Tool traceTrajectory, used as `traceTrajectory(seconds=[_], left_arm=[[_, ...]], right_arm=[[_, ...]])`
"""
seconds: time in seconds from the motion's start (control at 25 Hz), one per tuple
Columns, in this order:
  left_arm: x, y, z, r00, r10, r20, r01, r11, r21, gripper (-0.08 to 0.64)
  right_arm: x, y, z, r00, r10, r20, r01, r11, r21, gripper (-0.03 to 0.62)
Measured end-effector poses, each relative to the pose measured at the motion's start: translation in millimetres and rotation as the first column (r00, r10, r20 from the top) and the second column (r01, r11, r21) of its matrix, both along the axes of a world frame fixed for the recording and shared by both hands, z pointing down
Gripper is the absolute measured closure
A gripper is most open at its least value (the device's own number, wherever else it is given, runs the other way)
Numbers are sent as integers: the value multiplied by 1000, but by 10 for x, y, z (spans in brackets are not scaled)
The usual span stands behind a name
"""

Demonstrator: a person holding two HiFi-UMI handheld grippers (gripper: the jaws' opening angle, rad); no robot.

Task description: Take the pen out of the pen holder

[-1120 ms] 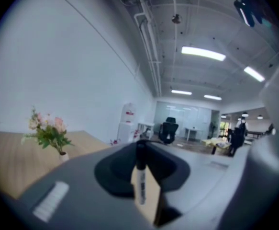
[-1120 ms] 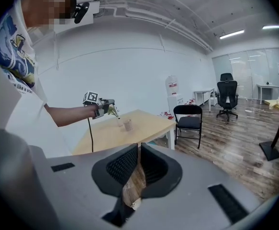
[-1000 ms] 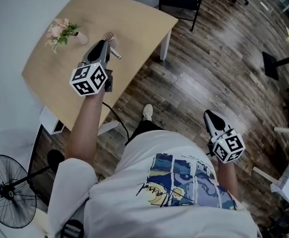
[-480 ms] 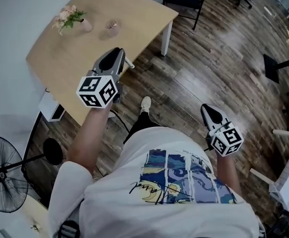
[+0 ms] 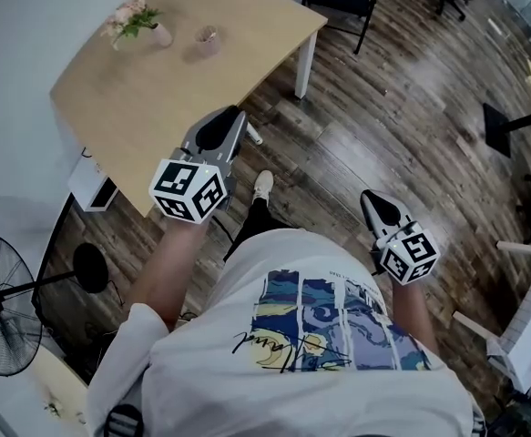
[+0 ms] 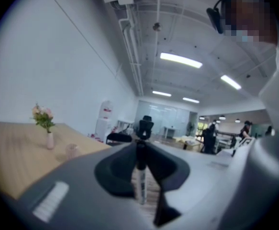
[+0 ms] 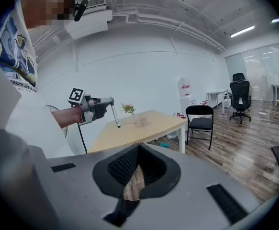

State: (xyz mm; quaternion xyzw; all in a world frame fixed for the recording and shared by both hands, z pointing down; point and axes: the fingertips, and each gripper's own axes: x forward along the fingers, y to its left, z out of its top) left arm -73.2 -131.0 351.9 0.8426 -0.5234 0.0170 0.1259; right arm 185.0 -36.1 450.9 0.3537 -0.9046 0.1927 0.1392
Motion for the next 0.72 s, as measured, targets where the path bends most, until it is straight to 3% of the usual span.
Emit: traceTrajectory(seconds=[0.72], left_arm=[[138,117,-31,1000,4,-2,-4,1000,-2,492]], right_arm=[[-7,-30,-70,999,-34,2,34,999,29,584]])
